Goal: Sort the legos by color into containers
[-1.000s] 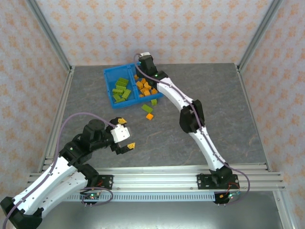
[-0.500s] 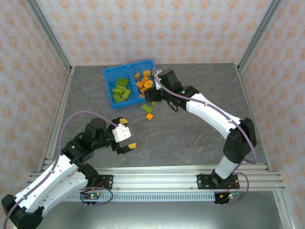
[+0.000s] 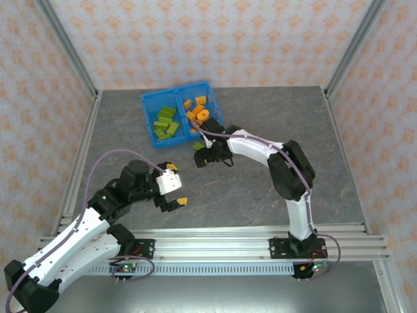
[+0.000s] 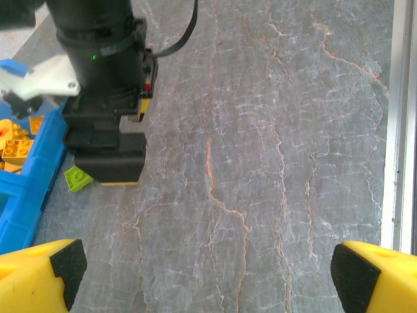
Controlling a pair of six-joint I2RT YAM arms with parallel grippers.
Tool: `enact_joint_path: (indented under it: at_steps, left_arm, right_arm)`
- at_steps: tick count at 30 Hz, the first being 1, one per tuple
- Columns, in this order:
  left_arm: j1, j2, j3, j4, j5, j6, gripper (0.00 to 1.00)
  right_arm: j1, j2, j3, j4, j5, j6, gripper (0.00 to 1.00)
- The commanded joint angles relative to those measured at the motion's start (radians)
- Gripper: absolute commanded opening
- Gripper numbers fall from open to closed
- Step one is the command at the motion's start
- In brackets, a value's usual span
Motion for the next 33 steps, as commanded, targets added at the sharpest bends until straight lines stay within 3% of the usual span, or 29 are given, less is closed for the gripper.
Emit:
enact_joint_path:
  at_steps: [1,9,19,26,33]
  left_arm:
    - [0.013,-0.003,0.013,-0.008,-0.009,0.02,1.0]
    - [0.014,0.0,0.014,-0.01,-0.013,0.021,1.0]
    - [0.015,0.008,0.017,-0.013,-0.005,0.021,1.0]
    - [0.014,-0.001,0.016,-0.01,0.006,0.023,1.0]
    - [0.015,-0.027,0.013,0.017,0.015,0.01,1.0]
  right_arm:
    - [0.002,0.056,0.074,-0.044,-0.002,-0.057,0.89]
    - [0.01,0.158,0.142,-0.104,-0.022,-0.12,0.74]
    - [0.012,0.174,0.14,-0.085,-0.06,-0.107,0.38]
    - [0.011,0.057,0.071,-0.049,-0.093,-0.074,0.32]
    - [0.011,-0.196,-0.063,0.043,-0.103,-0.001,0.3]
